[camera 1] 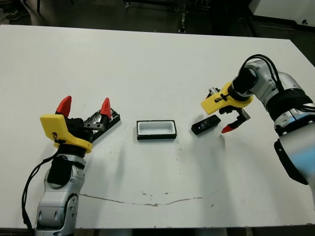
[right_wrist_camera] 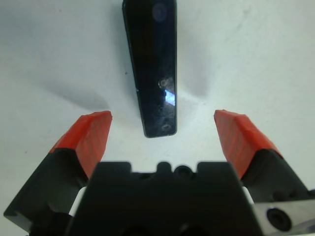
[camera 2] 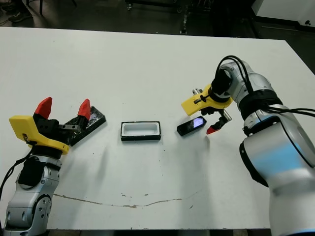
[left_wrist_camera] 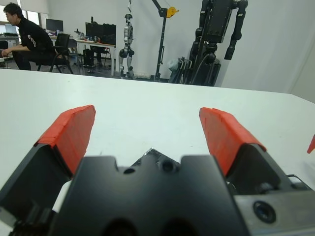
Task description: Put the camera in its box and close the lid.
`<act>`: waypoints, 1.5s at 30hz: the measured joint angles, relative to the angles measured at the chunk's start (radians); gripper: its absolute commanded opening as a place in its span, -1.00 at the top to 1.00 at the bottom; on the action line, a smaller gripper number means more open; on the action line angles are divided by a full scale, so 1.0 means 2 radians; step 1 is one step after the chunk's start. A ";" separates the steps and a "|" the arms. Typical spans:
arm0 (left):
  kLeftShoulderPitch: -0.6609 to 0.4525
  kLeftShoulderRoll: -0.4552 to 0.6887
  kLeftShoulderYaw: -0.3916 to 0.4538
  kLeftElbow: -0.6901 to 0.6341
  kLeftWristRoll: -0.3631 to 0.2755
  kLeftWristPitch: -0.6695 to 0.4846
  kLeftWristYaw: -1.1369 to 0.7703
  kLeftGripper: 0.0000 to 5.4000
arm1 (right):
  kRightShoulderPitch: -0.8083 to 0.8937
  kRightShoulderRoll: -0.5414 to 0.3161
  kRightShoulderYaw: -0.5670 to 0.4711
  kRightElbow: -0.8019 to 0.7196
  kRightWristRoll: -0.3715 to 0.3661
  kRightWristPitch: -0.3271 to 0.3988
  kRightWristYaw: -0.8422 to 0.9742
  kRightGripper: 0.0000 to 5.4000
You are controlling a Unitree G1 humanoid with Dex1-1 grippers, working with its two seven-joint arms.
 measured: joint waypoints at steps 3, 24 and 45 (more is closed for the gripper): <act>0.000 -0.001 0.000 0.000 0.003 0.000 0.000 -1.00 | 0.000 0.002 -0.001 0.006 0.000 -0.002 -0.003 -1.00; 0.000 -0.004 -0.005 0.000 0.005 0.000 0.005 -1.00 | -0.003 0.015 -0.002 0.030 -0.004 -0.032 -0.021 -0.96; 0.000 -0.004 -0.008 -0.002 0.012 0.000 0.013 -1.00 | 0.000 0.021 -0.009 0.039 -0.001 -0.020 -0.040 0.24</act>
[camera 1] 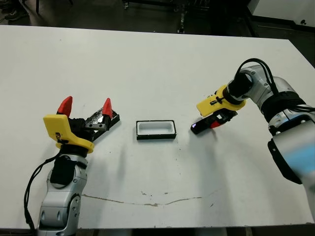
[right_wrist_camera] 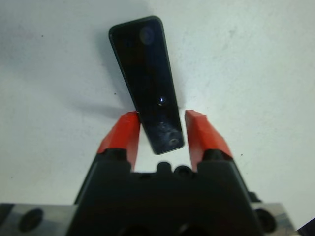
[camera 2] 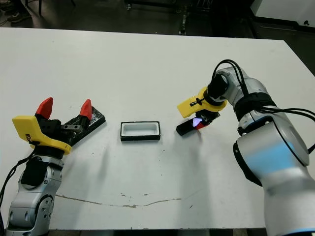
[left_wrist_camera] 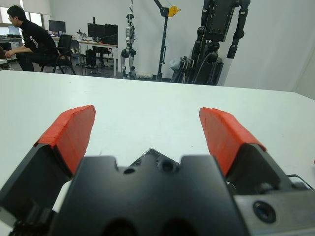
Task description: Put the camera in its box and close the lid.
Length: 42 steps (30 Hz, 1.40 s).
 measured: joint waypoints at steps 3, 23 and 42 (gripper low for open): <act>0.000 0.000 0.001 0.000 -0.001 0.000 0.000 -1.00 | 0.002 0.001 -0.005 0.000 0.002 0.008 0.000 0.38; -0.001 -0.002 0.003 0.000 0.000 -0.001 0.009 -1.00 | 0.002 0.005 -0.010 -0.009 0.006 0.034 0.027 0.38; -0.002 -0.003 0.002 0.000 0.000 -0.001 0.009 -1.00 | -0.042 -0.008 -0.100 -0.023 0.100 0.185 0.112 0.38</act>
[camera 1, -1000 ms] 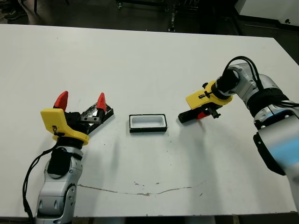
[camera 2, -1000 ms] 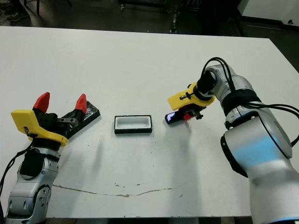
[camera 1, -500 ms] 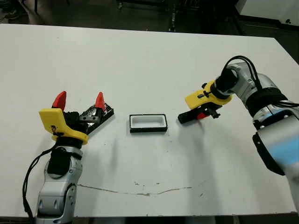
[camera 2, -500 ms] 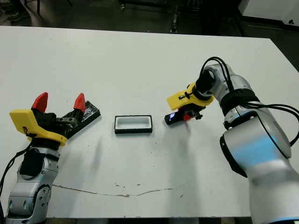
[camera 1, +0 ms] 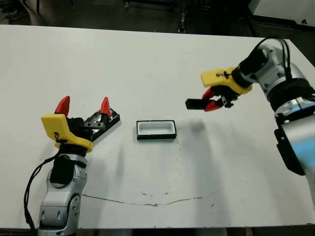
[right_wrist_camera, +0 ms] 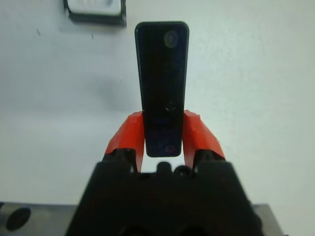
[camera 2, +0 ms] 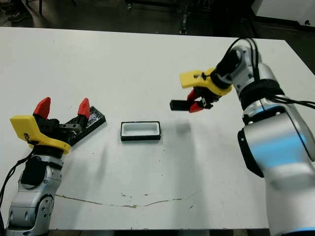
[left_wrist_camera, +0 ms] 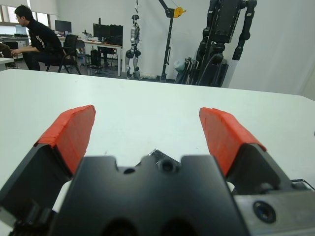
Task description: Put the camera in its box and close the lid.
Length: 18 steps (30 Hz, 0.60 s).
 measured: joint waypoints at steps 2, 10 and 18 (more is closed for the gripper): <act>0.000 0.000 -0.001 0.000 0.000 0.000 0.000 -1.00 | 0.000 0.000 -0.003 -0.001 0.006 0.005 0.015 0.38; 0.001 -0.003 -0.005 0.000 0.004 0.000 0.004 -1.00 | -0.022 0.003 0.007 -0.010 0.002 0.019 0.055 0.38; 0.001 -0.005 -0.009 0.000 0.008 0.000 0.006 -1.00 | -0.039 0.027 0.010 -0.009 0.028 0.059 0.070 0.38</act>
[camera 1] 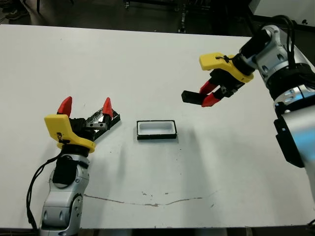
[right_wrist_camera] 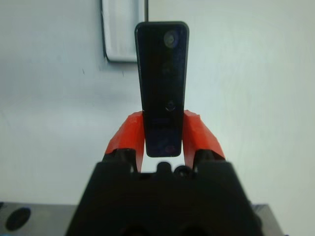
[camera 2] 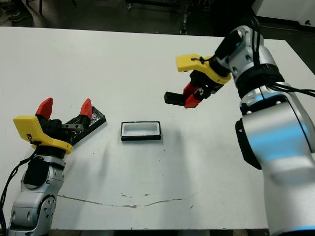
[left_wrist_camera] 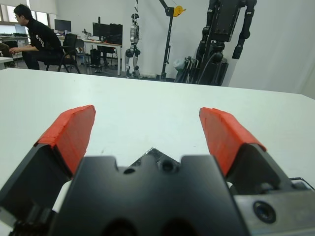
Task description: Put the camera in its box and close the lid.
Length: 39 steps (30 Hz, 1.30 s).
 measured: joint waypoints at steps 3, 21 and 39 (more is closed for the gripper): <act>0.000 0.000 0.000 0.000 0.000 0.000 0.001 -1.00 | 0.000 0.009 0.000 0.000 0.010 0.006 0.000 0.38; 0.001 -0.001 0.009 0.000 -0.002 -0.002 0.002 -1.00 | -0.001 0.068 0.000 -0.064 0.040 0.084 0.000 0.38; -0.001 -0.001 0.020 -0.006 -0.007 0.000 0.003 -1.00 | 0.030 0.083 0.005 -0.126 0.059 0.153 0.000 0.38</act>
